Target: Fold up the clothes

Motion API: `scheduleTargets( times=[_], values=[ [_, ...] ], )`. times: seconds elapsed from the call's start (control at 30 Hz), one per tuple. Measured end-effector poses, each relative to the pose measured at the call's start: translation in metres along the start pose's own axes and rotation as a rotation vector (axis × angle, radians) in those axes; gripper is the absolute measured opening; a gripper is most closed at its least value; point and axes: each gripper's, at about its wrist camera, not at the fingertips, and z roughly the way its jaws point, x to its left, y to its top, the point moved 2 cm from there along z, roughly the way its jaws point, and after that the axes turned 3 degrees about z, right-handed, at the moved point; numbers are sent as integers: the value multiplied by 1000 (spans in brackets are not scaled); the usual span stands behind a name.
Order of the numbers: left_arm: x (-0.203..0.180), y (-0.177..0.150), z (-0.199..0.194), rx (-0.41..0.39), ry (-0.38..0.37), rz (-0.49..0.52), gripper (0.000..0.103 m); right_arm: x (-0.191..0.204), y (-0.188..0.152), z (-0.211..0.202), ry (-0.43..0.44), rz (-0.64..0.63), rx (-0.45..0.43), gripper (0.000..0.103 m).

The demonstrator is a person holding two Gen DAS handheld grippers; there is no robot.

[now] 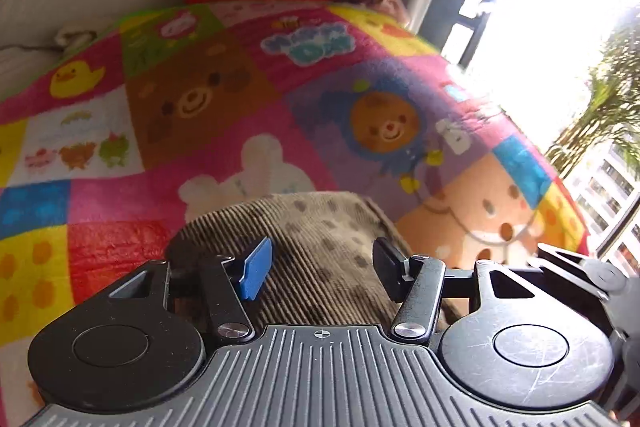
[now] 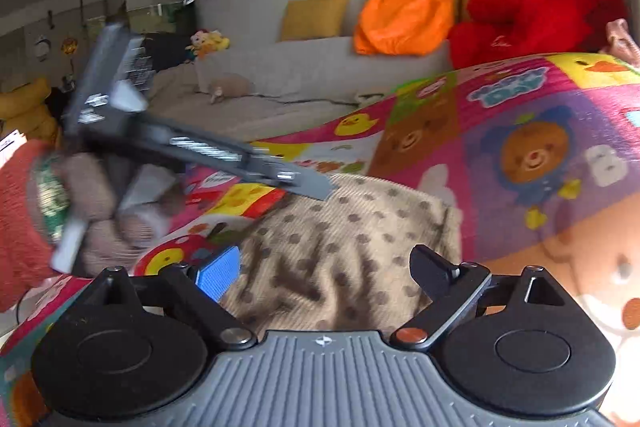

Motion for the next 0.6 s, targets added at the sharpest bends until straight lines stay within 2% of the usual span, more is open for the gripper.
scheduleTargets(
  times=[0.1, 0.17, 0.23, 0.4, 0.53, 0.6],
  values=[
    [-4, 6, 21, 19, 26, 49, 58, 14, -12, 21, 30, -28, 69, 93],
    [-7, 7, 28, 36, 32, 73, 58, 12, -27, 36, 32, -14, 141, 93],
    [-5, 6, 30, 37, 31, 89, 57, 10, -40, 44, 9, -32, 175, 94],
    [-6, 2, 29, 17, 31, 100, 58, 5, -27, 20, 14, -10, 122, 95],
    [-7, 0, 29, 5, 38, 119, 58, -18, -19, 0, -73, 56, 51, 98],
    [-7, 0, 28, -5, 38, 112, 58, -35, -25, 2, -92, 143, 74, 98]
  ],
)
